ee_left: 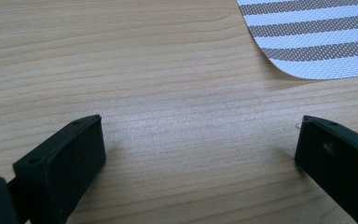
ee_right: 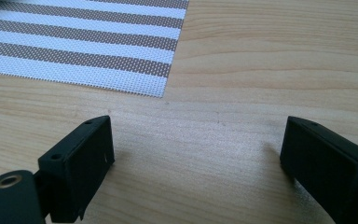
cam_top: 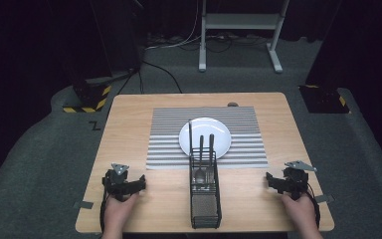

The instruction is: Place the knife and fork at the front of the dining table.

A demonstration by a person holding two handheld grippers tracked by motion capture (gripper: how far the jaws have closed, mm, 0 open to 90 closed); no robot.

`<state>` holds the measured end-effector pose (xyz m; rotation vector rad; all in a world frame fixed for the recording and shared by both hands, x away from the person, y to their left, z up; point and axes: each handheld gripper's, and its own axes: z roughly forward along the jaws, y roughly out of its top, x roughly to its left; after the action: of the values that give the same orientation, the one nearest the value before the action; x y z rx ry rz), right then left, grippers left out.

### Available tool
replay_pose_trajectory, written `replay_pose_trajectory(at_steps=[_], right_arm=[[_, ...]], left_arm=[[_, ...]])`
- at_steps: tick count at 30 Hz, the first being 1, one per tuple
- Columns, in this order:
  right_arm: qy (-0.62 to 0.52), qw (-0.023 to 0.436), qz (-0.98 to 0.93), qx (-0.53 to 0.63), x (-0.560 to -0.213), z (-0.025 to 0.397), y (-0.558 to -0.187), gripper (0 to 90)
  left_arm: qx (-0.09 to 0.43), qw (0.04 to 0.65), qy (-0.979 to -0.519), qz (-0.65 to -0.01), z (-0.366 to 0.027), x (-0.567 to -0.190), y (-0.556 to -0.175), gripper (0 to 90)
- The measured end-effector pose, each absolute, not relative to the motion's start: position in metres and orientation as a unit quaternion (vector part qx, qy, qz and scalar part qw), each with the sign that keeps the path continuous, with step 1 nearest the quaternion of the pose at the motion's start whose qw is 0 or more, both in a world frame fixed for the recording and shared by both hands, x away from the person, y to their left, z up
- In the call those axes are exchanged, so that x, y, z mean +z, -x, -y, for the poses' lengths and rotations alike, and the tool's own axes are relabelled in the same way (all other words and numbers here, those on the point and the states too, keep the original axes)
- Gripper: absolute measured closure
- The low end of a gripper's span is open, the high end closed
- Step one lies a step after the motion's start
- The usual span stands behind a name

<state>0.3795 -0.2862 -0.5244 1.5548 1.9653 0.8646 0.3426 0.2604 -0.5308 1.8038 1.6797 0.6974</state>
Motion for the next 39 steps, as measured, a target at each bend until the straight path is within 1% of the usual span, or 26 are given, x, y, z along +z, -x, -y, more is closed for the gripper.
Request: replay_pose_trajectory(at_steps=[5,19,23,24,27,32,36,39], right_arm=[[-0.573,0.252,-0.717,0.307,-0.525,0.284,-0.38,9.7],[-0.576,0.255,-0.715,0.304,-0.525,0.283,-0.38,9.1],[-0.576,0.255,-0.715,0.304,-0.525,0.283,-0.381,9.0],[-0.576,0.255,-0.715,0.304,-0.525,0.283,-0.381,9.0],[-0.576,0.255,-0.715,0.304,-0.525,0.283,-0.381,9.0],[-0.577,0.255,-0.714,0.304,-0.525,0.283,-0.381,8.9],[-0.577,0.255,-0.714,0.304,-0.525,0.283,-0.381,9.0],[-0.577,0.255,-0.714,0.304,-0.525,0.283,-0.381,9.0]], left_arm=[[0.262,0.285,-0.674,-0.629,-0.26,-0.531,-0.342,1.8],[0.257,0.293,-0.683,-0.618,-0.26,-0.531,-0.338,3.6],[0.262,0.29,-0.691,-0.609,-0.259,-0.53,-0.339,4.0],[0.265,0.289,-0.701,-0.596,-0.257,-0.529,-0.339,3.5],[0.262,0.291,-0.708,-0.588,-0.255,-0.527,-0.338,3.4],[0.254,0.331,-0.704,-0.575,-0.249,-0.52,-0.332,2.5],[0.262,0.362,-0.699,-0.558,-0.242,-0.506,-0.326,2.3],[0.252,0.392,-0.691,-0.552,-0.238,-0.494,-0.324,2.4]])
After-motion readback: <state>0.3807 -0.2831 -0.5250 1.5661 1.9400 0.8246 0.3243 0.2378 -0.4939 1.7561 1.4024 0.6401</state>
